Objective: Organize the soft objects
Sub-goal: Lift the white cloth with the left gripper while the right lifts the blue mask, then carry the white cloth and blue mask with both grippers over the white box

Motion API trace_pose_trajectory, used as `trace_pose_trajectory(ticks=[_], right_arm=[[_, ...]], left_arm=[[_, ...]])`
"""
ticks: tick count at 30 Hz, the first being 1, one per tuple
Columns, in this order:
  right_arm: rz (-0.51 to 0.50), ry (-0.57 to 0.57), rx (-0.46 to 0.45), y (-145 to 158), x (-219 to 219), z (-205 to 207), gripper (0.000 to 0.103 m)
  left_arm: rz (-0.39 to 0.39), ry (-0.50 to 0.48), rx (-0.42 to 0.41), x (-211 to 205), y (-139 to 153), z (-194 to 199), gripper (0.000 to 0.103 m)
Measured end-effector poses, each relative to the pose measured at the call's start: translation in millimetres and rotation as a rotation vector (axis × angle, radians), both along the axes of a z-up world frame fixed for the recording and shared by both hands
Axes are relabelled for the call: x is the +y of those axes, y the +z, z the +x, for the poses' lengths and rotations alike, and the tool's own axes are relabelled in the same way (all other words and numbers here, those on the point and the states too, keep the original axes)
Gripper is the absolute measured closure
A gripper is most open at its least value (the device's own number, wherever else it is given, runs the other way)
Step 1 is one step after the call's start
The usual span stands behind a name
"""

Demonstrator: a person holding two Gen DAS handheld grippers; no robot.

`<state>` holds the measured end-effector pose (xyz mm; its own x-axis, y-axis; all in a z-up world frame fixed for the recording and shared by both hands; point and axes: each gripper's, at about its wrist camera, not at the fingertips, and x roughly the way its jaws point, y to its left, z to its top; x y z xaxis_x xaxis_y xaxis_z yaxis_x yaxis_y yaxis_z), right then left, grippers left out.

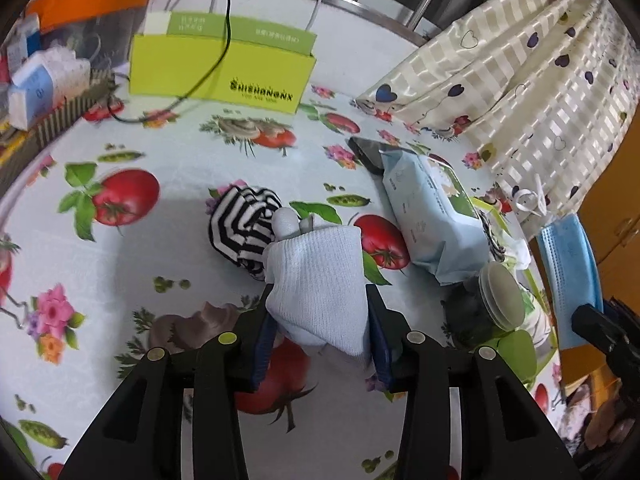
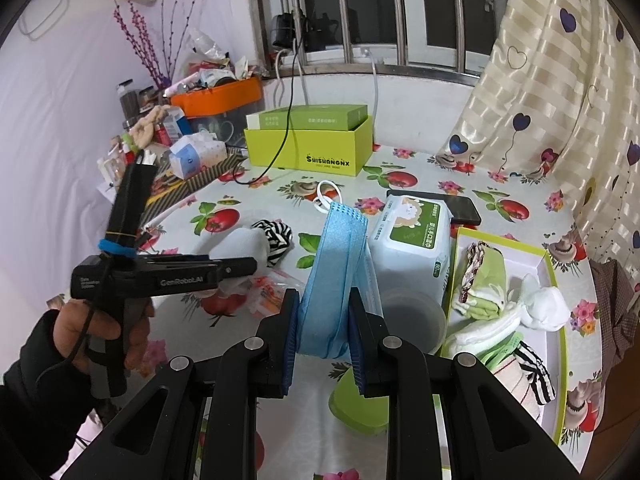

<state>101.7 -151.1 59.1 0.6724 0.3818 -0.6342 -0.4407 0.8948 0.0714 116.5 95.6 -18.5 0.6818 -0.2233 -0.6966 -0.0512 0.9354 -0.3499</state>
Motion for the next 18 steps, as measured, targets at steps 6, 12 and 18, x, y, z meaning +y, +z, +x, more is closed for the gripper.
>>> trace_pose_trajectory(ticks=[6,12,18], right_arm=[[0.002,0.003,-0.001,-0.2,0.1,-0.9,0.081],[0.002,0.004,-0.004,0.9,0.6,-2.5,0.081],[0.005,0.007,-0.012,4.8,-1.8,-5.8,0.081]], left_arm=[[-0.022,-0.018,-0.037,1.8,13.7,-9.4,0.060],[-0.108,-0.023,-0.050,9.6,19.3,-13.8,0.060],[-0.035,-0.023,-0.077,-2.8,30.8,-24.8,0.060]])
